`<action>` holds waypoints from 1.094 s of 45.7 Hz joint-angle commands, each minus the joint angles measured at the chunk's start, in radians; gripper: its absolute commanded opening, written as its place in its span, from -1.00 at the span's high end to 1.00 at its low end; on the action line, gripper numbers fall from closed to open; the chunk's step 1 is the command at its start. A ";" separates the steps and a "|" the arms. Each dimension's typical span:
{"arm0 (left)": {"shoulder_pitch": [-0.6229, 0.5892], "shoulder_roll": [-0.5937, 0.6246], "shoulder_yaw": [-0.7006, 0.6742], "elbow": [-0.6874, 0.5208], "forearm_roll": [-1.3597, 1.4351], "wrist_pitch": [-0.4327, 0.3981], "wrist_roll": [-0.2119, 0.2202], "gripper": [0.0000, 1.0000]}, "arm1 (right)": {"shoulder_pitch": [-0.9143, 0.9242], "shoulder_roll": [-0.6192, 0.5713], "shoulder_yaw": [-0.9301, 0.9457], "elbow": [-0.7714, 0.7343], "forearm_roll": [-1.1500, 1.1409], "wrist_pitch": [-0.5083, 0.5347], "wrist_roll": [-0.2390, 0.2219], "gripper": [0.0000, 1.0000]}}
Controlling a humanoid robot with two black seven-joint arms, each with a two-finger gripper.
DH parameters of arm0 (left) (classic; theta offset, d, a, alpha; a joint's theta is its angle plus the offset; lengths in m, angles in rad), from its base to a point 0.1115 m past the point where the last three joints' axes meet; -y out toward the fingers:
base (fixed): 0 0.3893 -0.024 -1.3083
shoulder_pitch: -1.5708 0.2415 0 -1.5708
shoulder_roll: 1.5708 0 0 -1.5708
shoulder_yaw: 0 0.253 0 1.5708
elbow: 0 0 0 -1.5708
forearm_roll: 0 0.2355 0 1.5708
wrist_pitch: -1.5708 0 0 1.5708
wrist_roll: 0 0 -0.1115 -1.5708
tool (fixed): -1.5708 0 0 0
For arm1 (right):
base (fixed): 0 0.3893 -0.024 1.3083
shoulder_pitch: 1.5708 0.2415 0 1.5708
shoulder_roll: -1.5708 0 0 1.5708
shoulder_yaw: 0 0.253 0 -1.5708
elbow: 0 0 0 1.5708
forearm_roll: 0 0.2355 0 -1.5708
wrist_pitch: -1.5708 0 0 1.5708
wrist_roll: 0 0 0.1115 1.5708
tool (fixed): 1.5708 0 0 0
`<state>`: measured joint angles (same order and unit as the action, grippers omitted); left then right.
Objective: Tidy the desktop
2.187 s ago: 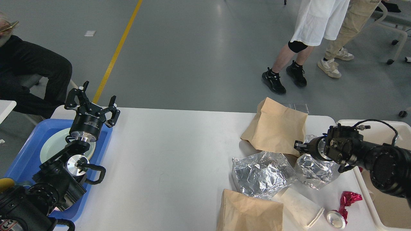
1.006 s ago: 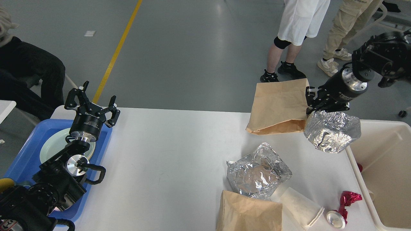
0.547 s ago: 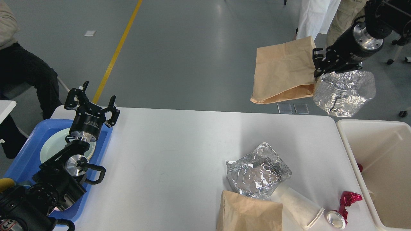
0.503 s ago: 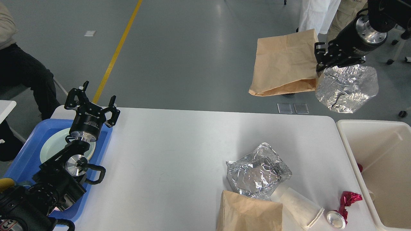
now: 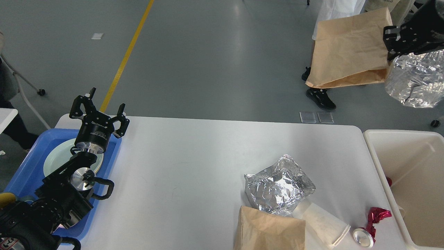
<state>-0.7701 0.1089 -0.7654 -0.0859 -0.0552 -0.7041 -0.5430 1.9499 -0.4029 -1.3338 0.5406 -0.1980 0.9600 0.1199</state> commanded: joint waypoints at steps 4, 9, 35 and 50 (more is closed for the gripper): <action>0.000 0.000 0.000 0.000 0.000 0.000 0.000 -0.93 | -0.063 -0.089 -0.025 -0.008 -0.001 0.000 0.000 1.00; 0.000 0.000 0.000 0.000 0.000 0.000 0.000 -0.93 | -0.092 -0.146 -0.028 -0.010 -0.003 0.000 0.000 1.00; 0.000 0.000 0.000 0.000 0.000 0.000 0.000 -0.93 | -0.388 -0.422 0.002 -0.116 0.023 -0.009 0.003 1.00; 0.000 0.000 0.000 0.000 0.000 0.000 0.000 -0.93 | -0.744 -0.442 0.255 -0.119 0.025 -0.294 0.003 1.00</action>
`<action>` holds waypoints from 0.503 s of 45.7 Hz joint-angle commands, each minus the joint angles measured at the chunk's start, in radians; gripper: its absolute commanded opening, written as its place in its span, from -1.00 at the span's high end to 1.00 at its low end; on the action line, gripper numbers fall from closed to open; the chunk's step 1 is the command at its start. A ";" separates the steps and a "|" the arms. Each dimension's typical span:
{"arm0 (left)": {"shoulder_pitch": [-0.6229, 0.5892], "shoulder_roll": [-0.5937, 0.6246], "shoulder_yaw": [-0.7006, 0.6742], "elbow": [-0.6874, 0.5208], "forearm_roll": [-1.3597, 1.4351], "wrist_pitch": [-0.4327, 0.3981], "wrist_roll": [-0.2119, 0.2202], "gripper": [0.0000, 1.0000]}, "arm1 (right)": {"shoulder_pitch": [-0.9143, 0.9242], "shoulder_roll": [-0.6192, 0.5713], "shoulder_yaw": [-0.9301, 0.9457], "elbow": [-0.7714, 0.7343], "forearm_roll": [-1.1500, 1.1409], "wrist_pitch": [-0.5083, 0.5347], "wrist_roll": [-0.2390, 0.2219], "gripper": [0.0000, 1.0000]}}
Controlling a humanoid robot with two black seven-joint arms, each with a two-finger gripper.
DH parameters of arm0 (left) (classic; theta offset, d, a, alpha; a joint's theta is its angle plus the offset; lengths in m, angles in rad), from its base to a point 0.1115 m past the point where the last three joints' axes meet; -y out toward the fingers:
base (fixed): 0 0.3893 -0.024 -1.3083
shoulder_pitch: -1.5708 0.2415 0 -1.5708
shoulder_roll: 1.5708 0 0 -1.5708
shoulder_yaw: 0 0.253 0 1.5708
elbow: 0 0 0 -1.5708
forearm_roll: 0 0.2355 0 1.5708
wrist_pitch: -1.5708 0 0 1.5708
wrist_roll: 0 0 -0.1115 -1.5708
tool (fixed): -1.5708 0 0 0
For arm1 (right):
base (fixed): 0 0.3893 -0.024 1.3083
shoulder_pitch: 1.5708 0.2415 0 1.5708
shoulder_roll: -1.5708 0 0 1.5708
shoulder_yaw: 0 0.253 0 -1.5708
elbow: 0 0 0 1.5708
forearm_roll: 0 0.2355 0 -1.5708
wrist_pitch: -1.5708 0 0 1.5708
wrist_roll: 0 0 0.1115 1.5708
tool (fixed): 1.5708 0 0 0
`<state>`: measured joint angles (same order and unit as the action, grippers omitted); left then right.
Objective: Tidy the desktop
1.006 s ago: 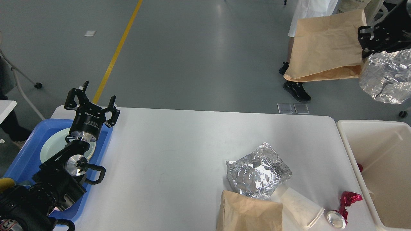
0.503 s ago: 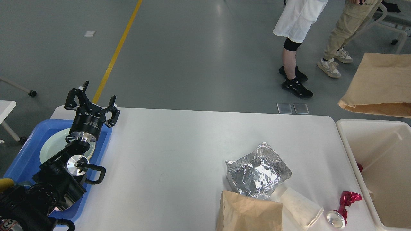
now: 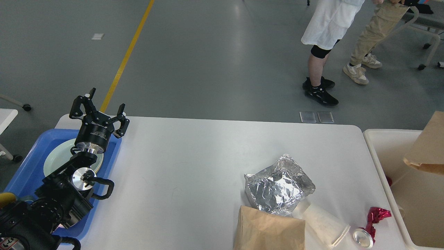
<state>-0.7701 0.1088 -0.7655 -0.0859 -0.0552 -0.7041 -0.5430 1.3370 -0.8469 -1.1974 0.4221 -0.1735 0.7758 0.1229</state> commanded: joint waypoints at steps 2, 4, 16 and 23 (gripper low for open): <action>0.000 0.000 0.000 0.000 0.000 0.000 0.000 -0.93 | -0.180 0.006 0.172 0.000 0.000 -0.160 0.000 1.00; 0.000 -0.001 0.000 0.000 0.000 0.000 0.000 -0.93 | -0.229 0.008 0.225 -0.002 -0.001 -0.211 0.000 1.00; 0.000 0.000 0.000 0.000 0.000 0.000 0.000 -0.93 | -0.429 0.065 0.409 -0.032 -0.001 -0.434 0.007 1.00; 0.000 0.000 0.000 0.000 0.000 0.000 0.000 -0.93 | -0.435 0.068 0.410 -0.032 -0.001 -0.443 0.007 1.00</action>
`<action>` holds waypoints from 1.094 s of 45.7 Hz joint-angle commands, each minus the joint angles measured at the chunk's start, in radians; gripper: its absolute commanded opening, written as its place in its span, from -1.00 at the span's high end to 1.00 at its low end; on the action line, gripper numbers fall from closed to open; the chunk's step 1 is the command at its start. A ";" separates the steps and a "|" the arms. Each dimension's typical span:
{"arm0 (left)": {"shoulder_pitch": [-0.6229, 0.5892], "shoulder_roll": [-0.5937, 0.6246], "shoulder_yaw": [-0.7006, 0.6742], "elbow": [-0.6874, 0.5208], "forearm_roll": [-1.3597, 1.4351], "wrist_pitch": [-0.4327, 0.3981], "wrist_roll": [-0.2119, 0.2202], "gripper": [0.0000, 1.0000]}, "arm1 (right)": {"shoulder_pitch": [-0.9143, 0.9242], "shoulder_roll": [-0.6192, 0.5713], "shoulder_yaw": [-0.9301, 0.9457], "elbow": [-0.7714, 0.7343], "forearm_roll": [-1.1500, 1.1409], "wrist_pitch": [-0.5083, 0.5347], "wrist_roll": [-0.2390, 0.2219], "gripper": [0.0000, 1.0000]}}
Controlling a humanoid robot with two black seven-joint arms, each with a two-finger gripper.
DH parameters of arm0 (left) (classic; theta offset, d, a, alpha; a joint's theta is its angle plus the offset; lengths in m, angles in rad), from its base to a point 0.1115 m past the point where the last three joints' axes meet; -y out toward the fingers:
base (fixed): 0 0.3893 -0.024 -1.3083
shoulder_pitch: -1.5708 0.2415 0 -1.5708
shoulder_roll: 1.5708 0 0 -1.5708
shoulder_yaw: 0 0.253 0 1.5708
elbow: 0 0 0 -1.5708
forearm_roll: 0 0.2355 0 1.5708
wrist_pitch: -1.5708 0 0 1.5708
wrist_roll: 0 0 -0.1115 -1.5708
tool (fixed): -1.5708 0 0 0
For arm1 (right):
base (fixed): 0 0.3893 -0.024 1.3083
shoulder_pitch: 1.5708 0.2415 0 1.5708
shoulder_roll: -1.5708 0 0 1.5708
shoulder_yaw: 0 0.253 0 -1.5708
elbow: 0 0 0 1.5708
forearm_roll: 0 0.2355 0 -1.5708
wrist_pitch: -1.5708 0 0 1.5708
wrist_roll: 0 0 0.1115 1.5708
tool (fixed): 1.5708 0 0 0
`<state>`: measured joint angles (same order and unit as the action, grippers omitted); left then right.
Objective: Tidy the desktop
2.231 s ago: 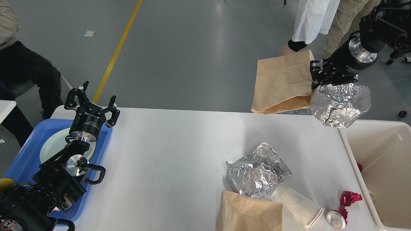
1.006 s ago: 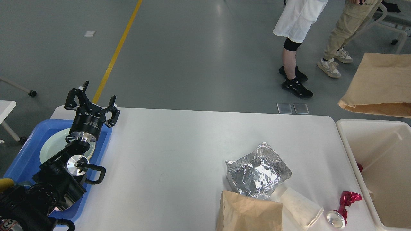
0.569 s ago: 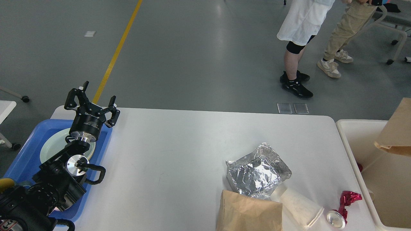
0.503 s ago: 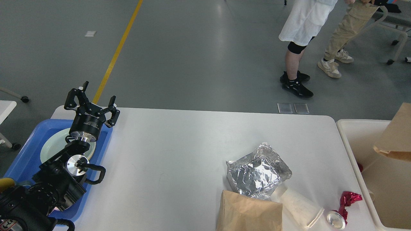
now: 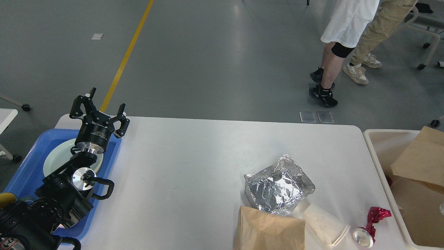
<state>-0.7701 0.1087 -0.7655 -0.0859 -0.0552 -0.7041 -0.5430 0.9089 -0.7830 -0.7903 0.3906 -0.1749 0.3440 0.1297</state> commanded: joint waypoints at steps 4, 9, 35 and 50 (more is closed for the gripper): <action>0.000 0.000 0.000 0.000 0.000 0.000 0.000 -0.93 | -0.007 0.008 0.002 -0.001 0.000 -0.019 0.001 0.80; 0.000 0.000 0.000 0.000 0.000 0.000 0.000 -0.93 | -0.007 0.016 0.003 -0.001 0.000 -0.026 0.001 0.24; 0.000 -0.001 0.000 0.000 0.000 0.000 0.000 -0.93 | 0.113 0.054 -0.027 0.039 0.003 -0.008 0.001 -1.00; 0.000 0.000 0.000 0.000 0.000 0.000 0.000 -0.93 | 0.678 0.039 -0.421 0.211 0.000 0.243 0.002 -1.00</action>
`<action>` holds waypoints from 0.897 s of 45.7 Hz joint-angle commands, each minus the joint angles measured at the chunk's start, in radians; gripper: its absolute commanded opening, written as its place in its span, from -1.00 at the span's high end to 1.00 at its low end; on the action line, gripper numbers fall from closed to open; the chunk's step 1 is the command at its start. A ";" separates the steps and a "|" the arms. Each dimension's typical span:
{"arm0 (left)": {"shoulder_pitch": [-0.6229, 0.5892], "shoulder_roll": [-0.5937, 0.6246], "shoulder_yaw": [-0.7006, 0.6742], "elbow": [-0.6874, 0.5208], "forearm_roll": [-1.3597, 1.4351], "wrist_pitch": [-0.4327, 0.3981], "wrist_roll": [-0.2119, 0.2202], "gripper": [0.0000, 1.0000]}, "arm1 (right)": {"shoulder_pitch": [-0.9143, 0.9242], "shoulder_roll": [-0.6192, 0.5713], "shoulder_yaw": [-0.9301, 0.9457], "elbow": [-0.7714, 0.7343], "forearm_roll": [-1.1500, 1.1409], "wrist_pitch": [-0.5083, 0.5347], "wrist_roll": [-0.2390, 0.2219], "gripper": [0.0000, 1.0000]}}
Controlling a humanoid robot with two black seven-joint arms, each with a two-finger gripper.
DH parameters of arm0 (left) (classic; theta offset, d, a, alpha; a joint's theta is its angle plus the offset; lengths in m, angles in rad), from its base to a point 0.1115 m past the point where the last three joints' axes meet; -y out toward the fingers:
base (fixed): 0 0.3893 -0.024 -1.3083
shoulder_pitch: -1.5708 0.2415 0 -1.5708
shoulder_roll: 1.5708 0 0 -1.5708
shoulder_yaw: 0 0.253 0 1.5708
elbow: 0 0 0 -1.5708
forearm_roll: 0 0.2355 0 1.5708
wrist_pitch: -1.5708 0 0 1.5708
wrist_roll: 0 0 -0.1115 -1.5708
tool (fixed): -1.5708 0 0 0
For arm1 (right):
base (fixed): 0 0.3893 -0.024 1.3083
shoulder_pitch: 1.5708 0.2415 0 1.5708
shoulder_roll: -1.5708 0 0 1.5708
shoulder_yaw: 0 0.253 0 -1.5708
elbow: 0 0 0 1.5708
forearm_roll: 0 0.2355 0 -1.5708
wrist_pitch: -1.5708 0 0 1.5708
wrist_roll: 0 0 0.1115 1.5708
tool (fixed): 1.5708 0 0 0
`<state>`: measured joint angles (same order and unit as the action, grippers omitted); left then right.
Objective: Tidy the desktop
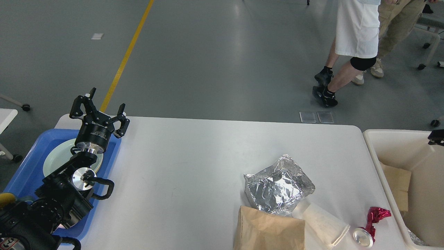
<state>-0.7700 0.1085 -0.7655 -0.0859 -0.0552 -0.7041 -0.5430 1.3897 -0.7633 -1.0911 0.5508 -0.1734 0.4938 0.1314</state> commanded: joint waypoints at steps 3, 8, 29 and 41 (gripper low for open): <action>0.000 0.000 0.000 0.000 0.000 0.000 0.000 -0.93 | 0.300 0.056 -0.170 0.063 -0.005 0.149 -0.001 -1.00; 0.000 0.000 0.000 0.000 0.000 0.000 0.000 -0.93 | 0.446 0.122 -0.231 0.067 -0.005 0.244 -0.003 -1.00; 0.000 0.000 0.000 0.000 0.000 0.000 0.000 -0.93 | 0.773 0.493 -0.214 0.112 -0.001 0.450 -0.009 -1.00; 0.000 0.000 0.000 0.000 0.000 0.000 0.000 -0.93 | 0.894 0.619 -0.167 0.339 0.005 0.466 -0.009 -1.00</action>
<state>-0.7700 0.1084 -0.7655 -0.0859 -0.0552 -0.7041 -0.5430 2.2446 -0.1791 -1.2861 0.7938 -0.1711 0.9559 0.1219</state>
